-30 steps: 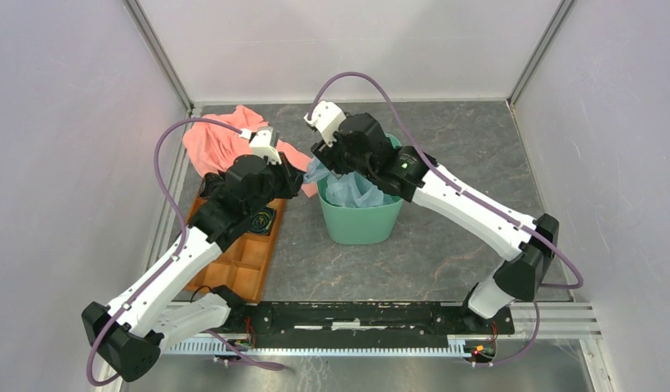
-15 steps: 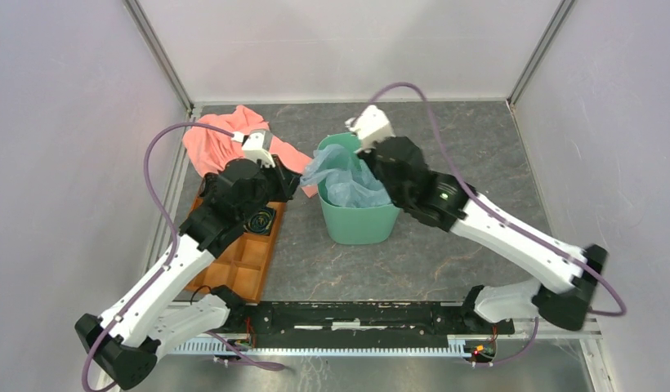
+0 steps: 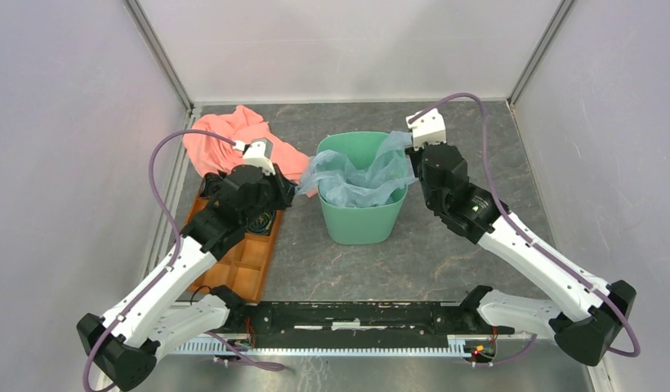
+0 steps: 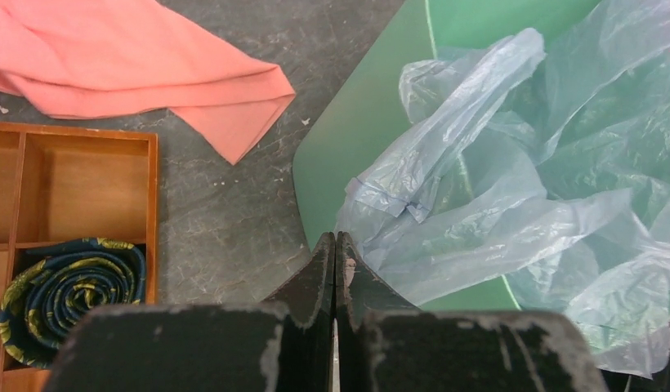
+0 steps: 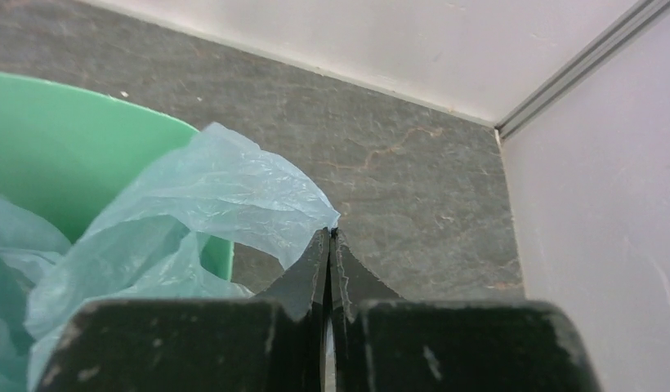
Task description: Put the trash bags into the trash bin
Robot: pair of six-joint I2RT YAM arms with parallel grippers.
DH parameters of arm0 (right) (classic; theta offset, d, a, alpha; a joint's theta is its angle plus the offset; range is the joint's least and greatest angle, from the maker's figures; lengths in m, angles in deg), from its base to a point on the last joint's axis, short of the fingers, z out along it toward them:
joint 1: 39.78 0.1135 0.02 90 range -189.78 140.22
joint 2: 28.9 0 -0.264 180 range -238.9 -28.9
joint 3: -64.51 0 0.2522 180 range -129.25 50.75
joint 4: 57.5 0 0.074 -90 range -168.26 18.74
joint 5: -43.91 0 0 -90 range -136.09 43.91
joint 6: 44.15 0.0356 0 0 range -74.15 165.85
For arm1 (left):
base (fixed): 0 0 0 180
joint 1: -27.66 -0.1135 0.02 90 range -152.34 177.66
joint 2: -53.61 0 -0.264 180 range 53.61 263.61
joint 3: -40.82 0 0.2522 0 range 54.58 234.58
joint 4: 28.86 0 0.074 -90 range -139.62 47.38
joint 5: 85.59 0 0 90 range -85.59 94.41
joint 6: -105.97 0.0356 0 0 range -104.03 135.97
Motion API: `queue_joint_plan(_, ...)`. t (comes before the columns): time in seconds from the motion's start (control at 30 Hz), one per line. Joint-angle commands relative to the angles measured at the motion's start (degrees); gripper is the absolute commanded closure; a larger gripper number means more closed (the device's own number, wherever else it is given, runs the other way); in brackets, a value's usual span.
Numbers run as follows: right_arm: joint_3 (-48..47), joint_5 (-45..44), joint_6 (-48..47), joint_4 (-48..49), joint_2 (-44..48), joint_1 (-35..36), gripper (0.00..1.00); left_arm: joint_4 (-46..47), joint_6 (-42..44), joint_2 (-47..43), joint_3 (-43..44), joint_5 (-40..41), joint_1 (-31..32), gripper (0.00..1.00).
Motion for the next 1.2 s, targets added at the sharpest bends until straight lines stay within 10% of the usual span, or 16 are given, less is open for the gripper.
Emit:
queue_joint_plan(0.0,-1.73,-4.20,-4.39,0.34,0.08,0.03,0.97,-1.13,0.18,0.08,3.21,0.10,-0.30,0.98)
queue_joint_plan(0.43,-15.59,26.16,7.81,5.29,-12.92,-10.99,1.00,5.35,-9.01,-3.91,-4.92,-8.17,-0.29,0.98)
queue_joint_plan(0.9,-28.60,22.38,-1.75,-2.63,-22.33,-12.02,1.00,3.22,-2.92,-8.08,-7.03,-13.21,-0.31,0.98)
queue_joint_plan(1.17,-39.71,15.89,6.61,-30.63,-23.54,-8.27,0.36,3.07,2.08,-7.04,-5.57,-18.61,-0.31,0.98)
